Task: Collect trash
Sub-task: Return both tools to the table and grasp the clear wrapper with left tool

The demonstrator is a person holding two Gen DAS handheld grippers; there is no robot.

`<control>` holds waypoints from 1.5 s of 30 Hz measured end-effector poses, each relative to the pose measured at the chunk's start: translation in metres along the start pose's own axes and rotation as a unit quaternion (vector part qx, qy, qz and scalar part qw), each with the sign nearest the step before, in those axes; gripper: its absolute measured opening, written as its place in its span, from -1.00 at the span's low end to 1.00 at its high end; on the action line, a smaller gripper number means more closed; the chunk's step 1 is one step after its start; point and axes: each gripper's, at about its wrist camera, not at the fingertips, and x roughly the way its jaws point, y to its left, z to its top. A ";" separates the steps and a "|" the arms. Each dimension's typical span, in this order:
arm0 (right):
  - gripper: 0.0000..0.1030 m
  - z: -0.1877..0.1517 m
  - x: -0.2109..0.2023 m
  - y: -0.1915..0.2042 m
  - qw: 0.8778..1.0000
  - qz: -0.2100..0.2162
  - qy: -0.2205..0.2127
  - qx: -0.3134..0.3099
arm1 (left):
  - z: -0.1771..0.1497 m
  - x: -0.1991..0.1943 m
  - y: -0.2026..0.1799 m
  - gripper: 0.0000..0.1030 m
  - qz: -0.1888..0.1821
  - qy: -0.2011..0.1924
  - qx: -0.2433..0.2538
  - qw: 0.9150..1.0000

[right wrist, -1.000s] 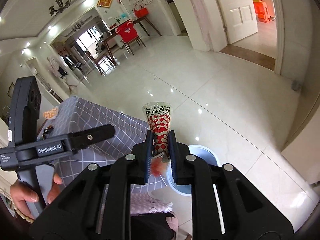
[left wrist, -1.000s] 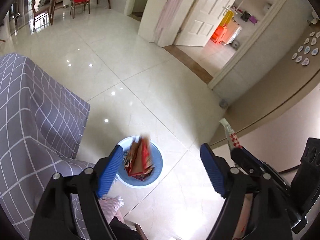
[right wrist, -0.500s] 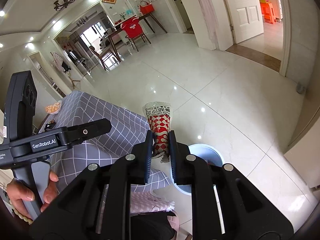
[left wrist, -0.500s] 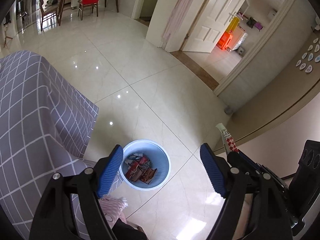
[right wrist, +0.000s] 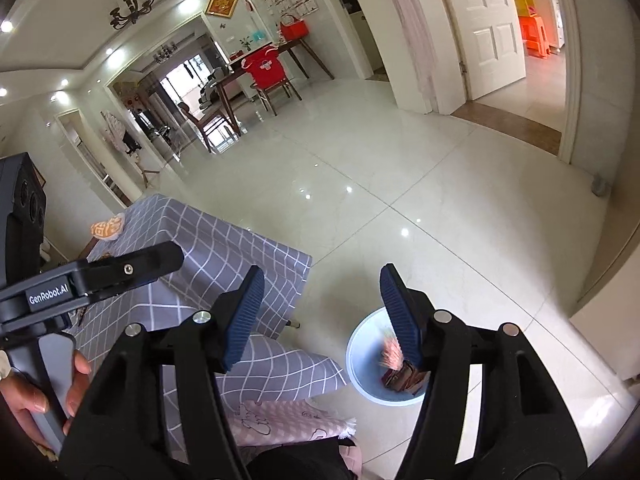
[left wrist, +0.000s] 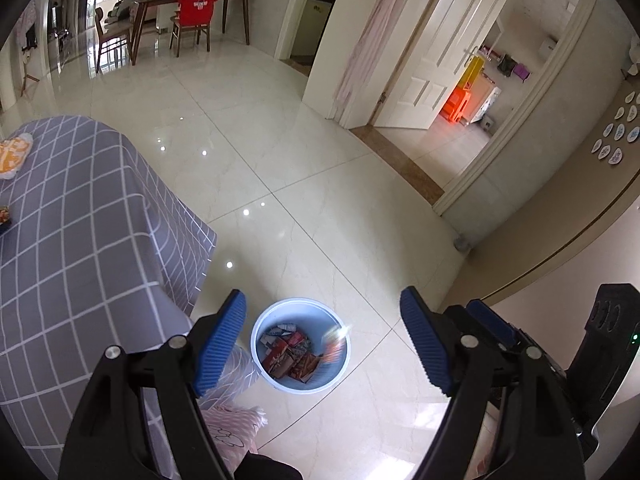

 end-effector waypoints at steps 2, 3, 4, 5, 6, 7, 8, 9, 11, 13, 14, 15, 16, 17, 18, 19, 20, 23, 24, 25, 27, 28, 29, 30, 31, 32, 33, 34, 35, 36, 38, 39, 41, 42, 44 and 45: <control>0.18 0.001 -0.003 0.006 1.000 0.000 -0.001 -0.004 | 0.000 -0.007 0.004 0.51 -0.001 -0.006 -0.001 1.000; 0.18 0.002 -0.004 0.011 1.000 0.001 0.000 -0.008 | -0.001 -0.011 0.005 0.51 -0.001 -0.007 -0.001 1.000; 0.18 0.002 -0.006 0.015 1.000 0.003 -0.001 -0.010 | -0.003 -0.016 0.008 0.51 -0.001 -0.010 0.001 1.000; 0.18 0.002 -0.008 0.022 1.000 0.008 -0.002 -0.013 | -0.004 -0.020 0.011 0.51 0.000 -0.014 0.001 1.000; 0.18 0.003 -0.008 0.030 1.000 0.009 -0.004 -0.016 | -0.004 -0.024 0.013 0.51 0.001 -0.016 0.001 1.000; 0.18 0.003 -0.009 0.037 1.000 0.012 -0.005 -0.018 | -0.005 -0.031 0.019 0.51 -0.002 -0.021 -0.001 1.000; 0.18 0.004 -0.009 0.048 1.000 0.018 -0.007 -0.021 | -0.006 -0.037 0.026 0.51 -0.003 -0.027 -0.006 1.000; 0.18 0.003 -0.009 0.057 0.999 0.024 -0.007 -0.023 | -0.006 -0.042 0.033 0.51 -0.003 -0.031 -0.012 0.999; 0.18 0.003 -0.008 0.080 0.999 0.036 -0.005 -0.037 | -0.008 -0.056 0.049 0.51 0.006 -0.044 -0.019 0.999; 0.18 0.002 -0.007 0.103 0.997 0.047 -0.004 -0.055 | -0.012 -0.073 0.071 0.51 0.026 -0.056 -0.021 0.998; 0.18 0.000 -0.005 0.115 0.997 0.053 -0.002 -0.064 | -0.014 -0.082 0.084 0.51 0.037 -0.062 -0.022 0.997; 0.18 -0.002 -0.002 0.132 0.995 0.062 0.001 -0.076 | -0.015 -0.088 0.092 0.51 0.045 -0.065 -0.024 0.997; 0.18 -0.003 0.000 0.142 0.994 0.068 0.003 -0.082 | -0.017 -0.098 0.107 0.51 0.056 -0.070 -0.029 0.996; 0.18 -0.006 0.003 0.154 0.993 0.074 0.005 -0.089 | -0.019 -0.106 0.120 0.51 0.064 -0.073 -0.033 0.995; 0.18 -0.009 0.007 0.169 0.992 0.082 0.010 -0.098 | -0.021 -0.114 0.135 0.51 0.074 -0.076 -0.040 0.994; 0.18 -0.013 0.011 0.181 0.990 0.088 0.014 -0.105 | -0.024 -0.122 0.148 0.51 0.081 -0.077 -0.045 0.993; 0.18 -0.016 0.015 0.193 0.989 0.094 0.017 -0.112 | -0.027 -0.128 0.162 0.51 0.092 -0.079 -0.050 0.991; 0.18 -0.026 0.029 0.230 0.984 0.110 0.032 -0.134 | -0.038 -0.143 0.203 0.51 0.122 -0.074 -0.060 0.988; 0.18 -0.030 0.035 0.243 0.982 0.114 0.037 -0.142 | -0.040 -0.145 0.210 0.51 0.128 -0.073 -0.062 0.987; 0.17 -0.034 0.041 0.254 0.981 0.117 0.043 -0.150 | -0.045 -0.149 0.225 0.51 0.143 -0.070 -0.066 0.985; 0.17 -0.042 0.050 0.274 0.978 0.121 0.053 -0.163 | -0.048 -0.152 0.244 0.51 0.161 -0.063 -0.074 0.982; 0.17 -0.044 0.055 0.280 0.977 0.121 0.057 -0.168 | -0.049 -0.152 0.254 0.51 0.166 -0.061 -0.079 0.981; 0.18 -0.047 0.059 0.287 0.975 0.121 0.061 -0.173 | -0.050 -0.152 0.261 0.51 0.168 -0.060 -0.082 0.981; 0.17 -0.051 0.065 0.294 0.974 0.122 0.066 -0.179 | -0.052 -0.151 0.268 0.51 0.169 -0.058 -0.084 0.980; 0.17 -0.052 0.068 0.298 0.973 0.122 0.069 -0.182 | -0.053 -0.149 0.277 0.50 0.172 -0.052 -0.085 0.980; 0.17 -0.054 0.073 0.304 0.972 0.121 0.073 -0.187 | -0.054 -0.146 0.284 0.50 0.175 -0.049 -0.085 0.980; 0.17 -0.058 0.076 0.308 0.971 0.121 0.075 -0.190 | -0.056 -0.144 0.287 0.50 0.178 -0.046 -0.084 0.979; 0.17 -0.059 0.080 0.311 0.971 0.120 0.078 -0.193 | -0.055 -0.141 0.291 0.50 0.182 -0.042 -0.081 0.979; 0.17 -0.059 0.082 0.313 0.970 0.120 0.080 -0.195 | -0.055 -0.139 0.294 0.48 0.183 -0.042 -0.077 0.979; 0.17 -0.060 0.086 0.317 0.970 0.118 0.083 -0.197 | -0.056 -0.137 0.295 0.37 0.183 -0.042 -0.075 0.979; 0.17 -0.059 0.094 0.323 0.969 0.116 0.087 -0.200 | -0.053 -0.131 0.303 0.17 0.176 -0.038 -0.075 0.981; 0.17 -0.057 0.096 0.322 0.969 0.116 0.089 -0.201 | -0.052 -0.129 0.305 0.05 0.172 -0.035 -0.075 0.982; 0.17 -0.057 0.100 0.325 0.968 0.114 0.089 -0.203 | -0.047 -0.124 0.304 -0.08 0.184 -0.034 -0.058 0.981; 0.17 -0.055 0.103 0.327 0.968 0.114 0.089 -0.203 | -0.046 -0.121 0.302 -0.39 0.189 -0.033 -0.053 0.980; 0.17 -0.055 0.106 0.329 0.968 0.113 0.089 -0.203 | -0.043 -0.120 0.301 -0.69 0.191 -0.033 -0.044 0.980; 0.17 -0.053 0.108 0.330 0.969 0.113 0.088 -0.203 | -0.042 -0.121 0.301 -0.73 0.180 -0.033 -0.046 0.982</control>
